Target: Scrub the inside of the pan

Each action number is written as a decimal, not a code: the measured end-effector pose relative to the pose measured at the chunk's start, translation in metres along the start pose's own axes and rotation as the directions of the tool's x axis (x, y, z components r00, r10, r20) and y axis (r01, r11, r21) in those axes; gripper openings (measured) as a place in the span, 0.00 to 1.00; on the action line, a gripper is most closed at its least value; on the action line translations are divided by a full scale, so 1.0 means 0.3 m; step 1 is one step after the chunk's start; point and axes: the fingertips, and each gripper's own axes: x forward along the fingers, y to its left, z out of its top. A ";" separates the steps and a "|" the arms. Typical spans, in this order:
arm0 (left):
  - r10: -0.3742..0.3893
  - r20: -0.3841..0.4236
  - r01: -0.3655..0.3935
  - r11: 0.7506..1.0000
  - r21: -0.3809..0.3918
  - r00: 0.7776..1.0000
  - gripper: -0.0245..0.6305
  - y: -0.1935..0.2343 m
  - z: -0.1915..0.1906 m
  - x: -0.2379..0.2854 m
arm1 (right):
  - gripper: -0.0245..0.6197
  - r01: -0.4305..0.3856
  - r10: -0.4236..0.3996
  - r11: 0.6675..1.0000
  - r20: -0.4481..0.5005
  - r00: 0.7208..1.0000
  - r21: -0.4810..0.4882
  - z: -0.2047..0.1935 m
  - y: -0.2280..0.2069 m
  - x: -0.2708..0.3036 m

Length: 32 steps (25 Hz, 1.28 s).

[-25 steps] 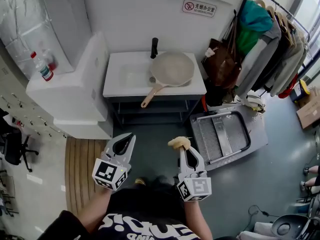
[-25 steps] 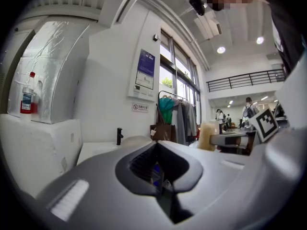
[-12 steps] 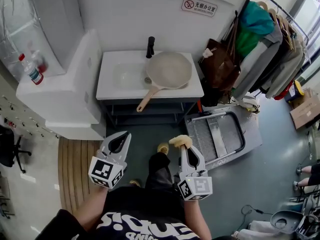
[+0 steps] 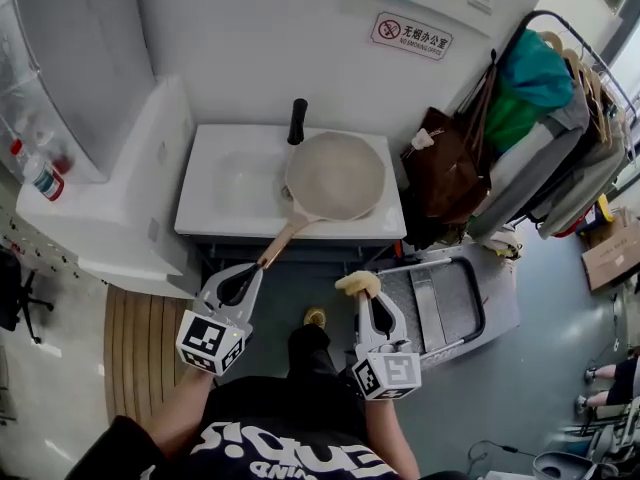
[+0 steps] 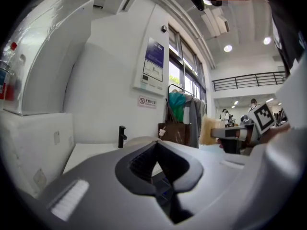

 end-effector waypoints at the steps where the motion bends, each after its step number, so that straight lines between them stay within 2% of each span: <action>1: 0.003 -0.002 -0.003 1.000 -0.002 1.000 0.03 0.011 0.008 0.044 | 0.10 -0.006 0.006 1.000 -0.001 1.000 -0.001 0.012 -0.029 0.039; 13: 0.058 -0.029 -0.058 0.998 -0.004 0.998 0.03 0.119 0.090 0.507 | 0.10 -0.123 0.123 0.992 -0.030 0.992 0.011 0.102 -0.344 0.466; 17: 0.099 -0.030 -0.099 0.995 -0.003 0.995 0.03 0.146 0.109 0.619 | 0.10 -0.172 0.173 0.985 -0.050 0.984 0.016 0.106 -0.426 0.580; 24: 0.170 -0.036 -0.171 0.985 -0.001 0.985 0.03 0.194 0.156 0.730 | 0.10 -0.262 0.265 0.964 -0.090 0.960 0.041 0.112 -0.494 0.742; 32: 0.216 -0.020 -0.215 0.977 0.005 0.976 0.03 0.247 0.190 0.764 | 0.10 -0.308 0.310 0.951 -0.111 0.944 0.042 0.103 -0.492 0.827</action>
